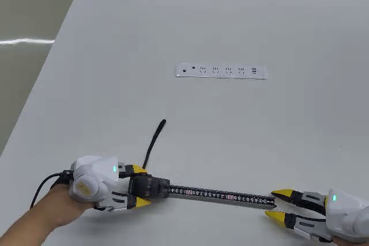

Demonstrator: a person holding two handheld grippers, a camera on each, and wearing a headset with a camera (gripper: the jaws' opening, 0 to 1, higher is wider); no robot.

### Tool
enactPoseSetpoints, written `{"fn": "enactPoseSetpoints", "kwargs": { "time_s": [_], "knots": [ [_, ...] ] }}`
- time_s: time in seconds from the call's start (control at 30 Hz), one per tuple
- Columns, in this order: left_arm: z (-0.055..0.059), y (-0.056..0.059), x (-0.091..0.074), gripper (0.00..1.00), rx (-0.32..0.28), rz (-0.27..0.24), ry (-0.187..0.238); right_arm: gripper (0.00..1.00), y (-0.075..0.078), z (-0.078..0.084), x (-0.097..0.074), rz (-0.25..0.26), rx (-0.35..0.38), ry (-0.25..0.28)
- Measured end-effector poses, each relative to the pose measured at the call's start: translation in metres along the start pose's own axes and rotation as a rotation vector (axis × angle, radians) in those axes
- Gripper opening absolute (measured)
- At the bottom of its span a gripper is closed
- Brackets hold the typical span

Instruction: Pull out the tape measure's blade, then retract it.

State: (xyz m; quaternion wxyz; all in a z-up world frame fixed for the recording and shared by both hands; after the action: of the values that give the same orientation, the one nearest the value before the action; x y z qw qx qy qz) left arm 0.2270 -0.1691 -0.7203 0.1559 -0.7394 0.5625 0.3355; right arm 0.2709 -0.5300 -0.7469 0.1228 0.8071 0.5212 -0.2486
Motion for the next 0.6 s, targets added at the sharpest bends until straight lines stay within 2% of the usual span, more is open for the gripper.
{"fn": "enactPoseSetpoints", "kwargs": {
  "time_s": [0.3, 0.43, 0.6],
  "knots": [
    [0.0002, -0.0004, 0.0006, 0.37, -0.001, 0.001, -0.006, 0.24, 0.0039, 0.0024, 0.0025, -0.013, -0.001, 0.008],
    [0.0007, -0.0009, 0.0009, 0.37, -0.002, 0.001, -0.009, 0.18, 0.0042, 0.0026, 0.0051, -0.019, -0.003, 0.011],
    [0.0011, -0.0013, 0.0010, 0.37, -0.001, 0.002, -0.010, 0.17, 0.0048, 0.0039, 0.0063, -0.027, 0.004, 0.022]
  ]
}}
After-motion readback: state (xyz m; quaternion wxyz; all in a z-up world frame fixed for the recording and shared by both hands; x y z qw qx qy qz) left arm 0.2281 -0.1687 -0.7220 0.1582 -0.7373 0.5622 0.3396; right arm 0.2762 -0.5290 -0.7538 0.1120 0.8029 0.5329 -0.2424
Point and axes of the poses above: the centre of the closed fingertips' face, and the gripper's own axes: x roughly forward along the fingers, y roughly to its right, z roughly out of its underside, the point moved 6 cm from there along -x, roughly backward along the fingers, and after that the axes turned 10 degrees about z, right-handed, at the moved point
